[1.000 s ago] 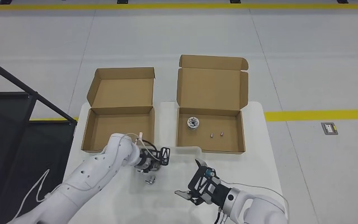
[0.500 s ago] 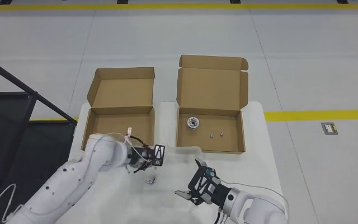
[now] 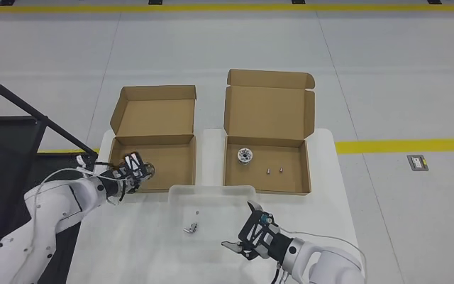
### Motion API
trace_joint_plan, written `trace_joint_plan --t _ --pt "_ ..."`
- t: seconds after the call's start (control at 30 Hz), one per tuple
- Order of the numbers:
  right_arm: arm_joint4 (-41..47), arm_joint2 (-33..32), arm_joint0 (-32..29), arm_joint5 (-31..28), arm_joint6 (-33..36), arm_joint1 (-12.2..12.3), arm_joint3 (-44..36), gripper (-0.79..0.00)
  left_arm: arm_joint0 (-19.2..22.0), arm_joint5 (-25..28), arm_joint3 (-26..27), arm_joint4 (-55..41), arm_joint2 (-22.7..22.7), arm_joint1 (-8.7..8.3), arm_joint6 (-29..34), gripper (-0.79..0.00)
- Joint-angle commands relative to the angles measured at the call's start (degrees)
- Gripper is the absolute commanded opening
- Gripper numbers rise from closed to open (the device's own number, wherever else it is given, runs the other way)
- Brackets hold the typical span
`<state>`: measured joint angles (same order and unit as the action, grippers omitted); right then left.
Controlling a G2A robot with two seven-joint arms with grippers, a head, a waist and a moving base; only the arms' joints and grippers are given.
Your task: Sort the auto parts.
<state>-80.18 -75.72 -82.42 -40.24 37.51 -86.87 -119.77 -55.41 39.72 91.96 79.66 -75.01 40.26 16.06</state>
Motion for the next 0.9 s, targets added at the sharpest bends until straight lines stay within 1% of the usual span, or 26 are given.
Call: trace_joint_plan --t 0.0,0.33,0.4,0.47,0.57,0.63,0.73,0.87 --pt "0.0 0.0 0.0 0.0 0.0 0.0 0.0 0.000 -0.3 -1.0 -0.2 0.1 -0.3 -0.01 -0.1 -0.785" --pt "0.0 0.0 0.0 0.0 0.0 0.0 0.0 0.000 -0.3 -1.0 -0.2 0.1 -0.3 -0.01 -0.1 -0.785" --pt "0.0 0.0 0.0 0.0 0.0 0.0 0.0 0.000 -0.8 -2.9 -0.9 0.3 0.2 0.24 0.0 -0.785" --pt "0.0 0.0 0.0 0.0 0.0 0.0 0.0 0.000 0.1 -3.3 -3.2 -1.8 0.6 0.60 -0.7 -0.785" --pt "0.0 0.0 0.0 0.0 0.0 0.0 0.0 0.000 3.8 -1.2 -9.3 -5.4 1.5 1.23 -1.7 -0.785" --pt "0.0 0.0 0.0 0.0 0.0 0.0 0.0 0.000 7.5 -0.5 -14.0 -5.6 3.0 1.83 -1.2 -0.785" --pt "0.0 0.0 0.0 0.0 0.0 0.0 0.0 0.000 13.0 0.2 -20.8 -5.7 7.0 3.25 -0.9 -0.785" --pt "0.0 0.0 0.0 0.0 0.0 0.0 0.0 0.000 20.4 1.6 -30.7 -6.2 13.2 5.87 -2.2 -0.785"
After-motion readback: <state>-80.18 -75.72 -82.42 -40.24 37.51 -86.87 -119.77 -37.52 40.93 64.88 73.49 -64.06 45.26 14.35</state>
